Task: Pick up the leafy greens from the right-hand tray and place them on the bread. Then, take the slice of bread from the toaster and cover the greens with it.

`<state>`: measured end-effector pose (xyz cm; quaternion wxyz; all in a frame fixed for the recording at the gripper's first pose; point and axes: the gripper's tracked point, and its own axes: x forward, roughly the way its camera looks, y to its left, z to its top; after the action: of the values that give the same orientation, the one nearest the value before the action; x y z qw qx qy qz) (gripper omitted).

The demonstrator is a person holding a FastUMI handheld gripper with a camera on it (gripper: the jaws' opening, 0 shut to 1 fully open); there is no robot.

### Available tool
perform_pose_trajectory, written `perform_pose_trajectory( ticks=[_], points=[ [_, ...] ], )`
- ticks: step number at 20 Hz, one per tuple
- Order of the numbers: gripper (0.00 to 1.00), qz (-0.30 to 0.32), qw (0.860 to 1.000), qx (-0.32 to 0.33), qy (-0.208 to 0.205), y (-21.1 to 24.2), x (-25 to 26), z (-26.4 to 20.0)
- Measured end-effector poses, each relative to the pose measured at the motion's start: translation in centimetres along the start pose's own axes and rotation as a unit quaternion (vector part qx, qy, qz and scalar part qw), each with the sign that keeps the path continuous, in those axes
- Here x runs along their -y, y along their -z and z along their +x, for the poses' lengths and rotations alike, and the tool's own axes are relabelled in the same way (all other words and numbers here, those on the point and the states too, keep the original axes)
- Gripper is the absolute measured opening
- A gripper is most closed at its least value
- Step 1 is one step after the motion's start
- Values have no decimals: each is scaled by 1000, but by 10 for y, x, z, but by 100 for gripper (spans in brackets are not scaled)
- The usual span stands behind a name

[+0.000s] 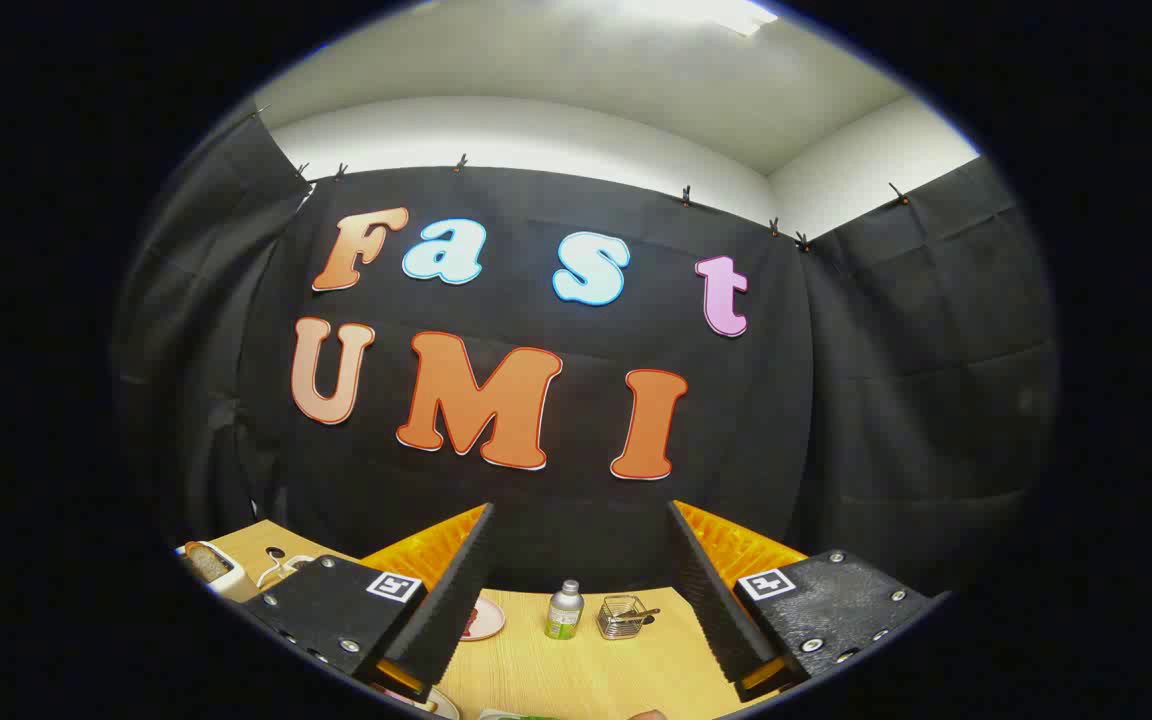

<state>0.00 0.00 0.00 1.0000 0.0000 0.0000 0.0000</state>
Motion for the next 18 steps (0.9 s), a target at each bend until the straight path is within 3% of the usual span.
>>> perform_pose_trajectory(
  ticks=[13,18],
  points=[
    [99,3,1000,-21,5,9,-4,-5],
    [99,14,998,-59,3,40,-5,-5]
  ],
)
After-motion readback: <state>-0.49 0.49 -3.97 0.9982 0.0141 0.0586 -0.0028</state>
